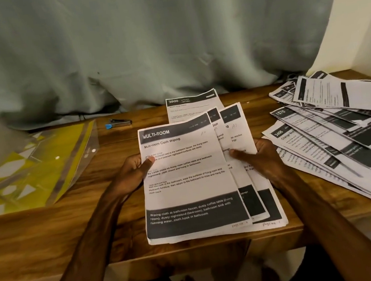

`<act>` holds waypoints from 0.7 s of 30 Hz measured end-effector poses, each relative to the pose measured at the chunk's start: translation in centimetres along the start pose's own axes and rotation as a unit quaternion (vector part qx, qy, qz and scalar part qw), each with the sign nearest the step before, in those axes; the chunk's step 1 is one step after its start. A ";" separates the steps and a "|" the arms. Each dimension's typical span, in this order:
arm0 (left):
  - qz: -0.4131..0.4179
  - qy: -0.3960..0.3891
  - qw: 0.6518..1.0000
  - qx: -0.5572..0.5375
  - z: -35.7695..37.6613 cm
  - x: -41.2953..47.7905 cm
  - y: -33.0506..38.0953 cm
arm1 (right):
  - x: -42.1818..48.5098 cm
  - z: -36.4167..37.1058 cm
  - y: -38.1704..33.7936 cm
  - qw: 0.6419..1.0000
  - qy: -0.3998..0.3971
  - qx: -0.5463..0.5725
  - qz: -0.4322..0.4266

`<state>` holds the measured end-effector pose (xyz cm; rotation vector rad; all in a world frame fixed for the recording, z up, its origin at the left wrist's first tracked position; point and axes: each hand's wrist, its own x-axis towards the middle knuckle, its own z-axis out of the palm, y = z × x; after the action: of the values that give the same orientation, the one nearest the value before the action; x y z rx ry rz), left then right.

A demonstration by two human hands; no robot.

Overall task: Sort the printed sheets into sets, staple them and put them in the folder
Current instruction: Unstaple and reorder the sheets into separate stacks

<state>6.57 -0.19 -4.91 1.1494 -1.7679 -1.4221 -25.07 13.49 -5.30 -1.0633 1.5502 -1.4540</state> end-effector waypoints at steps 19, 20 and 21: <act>-0.008 0.104 0.992 -0.073 -1.5 0.3 -1.4 | 0.1 -0.5 0.2 1.000 0.026 0.017 0.008; -0.012 0.105 0.991 -0.082 -1.5 0.3 -1.4 | 0.1 -0.5 0.2 0.999 0.026 0.019 0.007; -0.015 0.106 0.990 -0.089 -1.6 0.3 -1.4 | 0.1 -0.5 0.3 0.999 0.027 0.022 0.006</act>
<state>8.16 -1.28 -5.87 1.1870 -1.4530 -1.3894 -25.58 13.57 -5.52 -0.9956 1.5531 -1.5134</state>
